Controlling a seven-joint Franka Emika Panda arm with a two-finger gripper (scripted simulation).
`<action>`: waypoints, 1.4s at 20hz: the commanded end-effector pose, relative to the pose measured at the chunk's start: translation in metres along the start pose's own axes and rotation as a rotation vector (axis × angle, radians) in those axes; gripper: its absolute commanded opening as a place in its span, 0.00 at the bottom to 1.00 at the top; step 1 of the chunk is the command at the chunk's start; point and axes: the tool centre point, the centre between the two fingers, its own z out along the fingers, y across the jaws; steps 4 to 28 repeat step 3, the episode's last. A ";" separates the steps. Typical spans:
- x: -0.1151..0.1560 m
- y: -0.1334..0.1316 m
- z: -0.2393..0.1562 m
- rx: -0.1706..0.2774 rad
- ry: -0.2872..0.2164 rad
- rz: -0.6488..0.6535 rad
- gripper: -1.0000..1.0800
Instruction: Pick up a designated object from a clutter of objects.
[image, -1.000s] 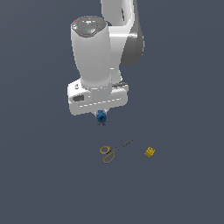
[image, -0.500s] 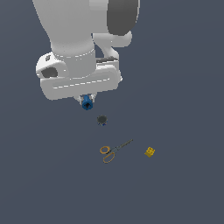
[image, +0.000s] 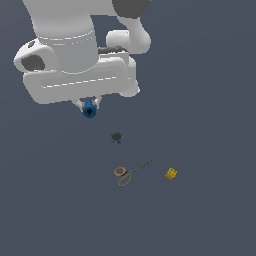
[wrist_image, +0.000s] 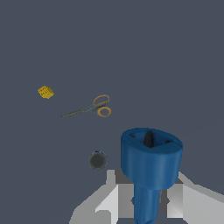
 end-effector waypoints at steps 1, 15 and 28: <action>0.001 0.002 -0.004 0.000 -0.001 0.000 0.00; 0.001 0.002 -0.004 0.000 -0.001 0.000 0.00; 0.001 0.002 -0.004 0.000 -0.001 0.000 0.00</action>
